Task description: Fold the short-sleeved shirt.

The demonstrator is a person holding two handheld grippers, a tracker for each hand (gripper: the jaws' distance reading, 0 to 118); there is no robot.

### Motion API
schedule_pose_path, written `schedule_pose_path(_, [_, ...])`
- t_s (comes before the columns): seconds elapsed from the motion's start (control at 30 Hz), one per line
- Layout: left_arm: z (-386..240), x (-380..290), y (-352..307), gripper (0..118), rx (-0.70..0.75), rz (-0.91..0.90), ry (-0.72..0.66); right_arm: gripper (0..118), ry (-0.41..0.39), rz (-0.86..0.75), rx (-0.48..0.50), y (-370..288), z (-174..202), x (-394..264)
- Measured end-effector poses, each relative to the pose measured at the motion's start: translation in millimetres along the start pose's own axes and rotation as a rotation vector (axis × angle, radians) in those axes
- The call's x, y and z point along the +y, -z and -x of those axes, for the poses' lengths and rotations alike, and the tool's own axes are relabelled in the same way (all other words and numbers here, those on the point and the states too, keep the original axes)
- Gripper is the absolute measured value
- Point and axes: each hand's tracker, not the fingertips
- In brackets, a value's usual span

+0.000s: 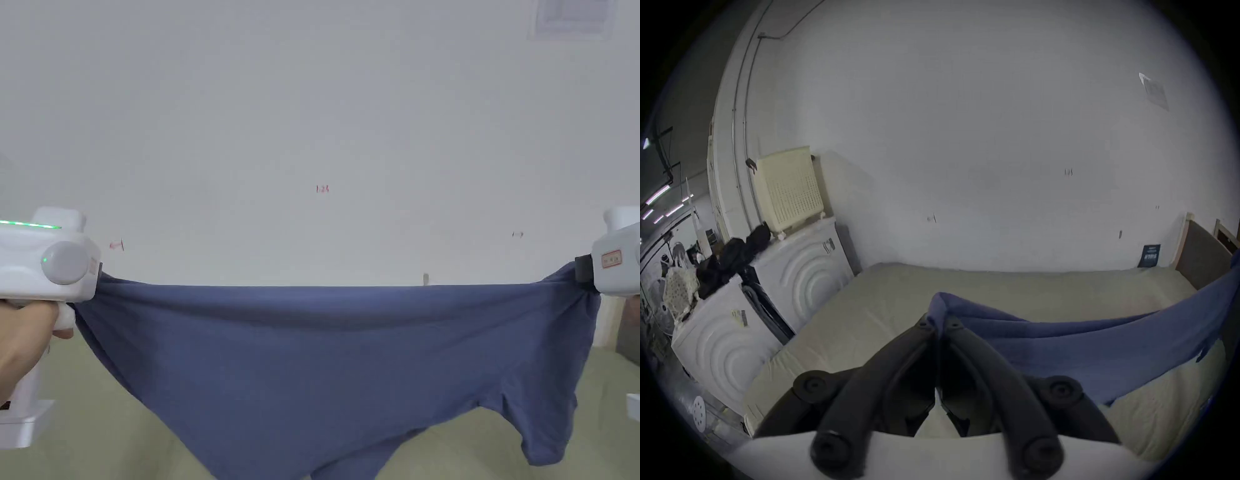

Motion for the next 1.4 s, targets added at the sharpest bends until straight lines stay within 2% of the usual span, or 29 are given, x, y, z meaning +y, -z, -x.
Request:
schedule_pose_path(0.17, [-9.7,-72.6,37.8,1,-0.040,0.122,0.020,0,-0.014,0.120,0.004,36.2,0.4,-75.5])
schedule_pose_path(0.3, [-7.0,-137.6,43.6,1,-0.081,0.239,0.026,0,-0.036,0.219,0.025,31.8,-3.0,-146.5])
schedule_pose_path(0.43, [6.6,-195.4,12.6,1,-0.110,0.290,0.055,0,-0.015,0.261,0.052,-8.8,-12.7,-208.6])
schedule_pose_path(0.67, [46.3,-281.2,-80.1,1,-0.185,0.359,0.063,0,0.024,0.313,0.103,-126.1,-39.3,-290.0])
schedule_pose_path(0.77, [69.4,-316.1,-109.4,1,-0.201,0.381,0.020,0,0.034,0.323,0.097,-175.1,-52.8,-322.8])
schedule_pose_path(0.83, [84.2,-334.9,-129.6,1,-0.221,0.398,-0.036,0,0.088,0.324,0.094,-199.8,-65.2,-343.0])
schedule_pose_path(0.9, [95.1,-353.1,-145.3,1,-0.237,0.423,-0.055,0,0.080,0.338,0.092,-219.8,-71.1,-361.2])
schedule_pose_path(1.1, [101.4,-394.8,-159.2,1,-0.267,0.482,-0.056,0,0.147,0.395,0.078,-224.0,-84.0,-407.8])
schedule_pose_path(1.23, [99.2,-409.7,-151.0,1,-0.264,0.499,-0.065,2,0.131,0.424,0.068,-210.6,-79.4,-422.9])
schedule_pose_path(1.27, [99.8,-412.5,-149.2,1,-0.265,0.504,-0.077,9,0.136,0.428,0.061,-208.6,-79.4,-426.7])
schedule_pose_path(1.3, [100.8,-415.0,-148.4,3,-0.268,0.502,-0.090,31,0.141,0.438,0.057,-206.7,-79.2,-429.5])
schedule_pose_path(1.33, [101.9,-416.9,-147.4,20,-0.273,0.501,-0.094,85,0.143,0.447,0.044,-212.8,-71.3,-427.7])
schedule_pose_path(1.37, [103.8,-418.8,-147.7,55,-0.274,0.490,-0.098,118,0.147,0.456,0.012,-213.1,-69.5,-429.3])
schedule_pose_path(1.4, [102.9,-419.4,-155.3,95,-0.272,0.473,-0.104,114,0.150,0.465,0.008,-213.6,-68.0,-430.9])
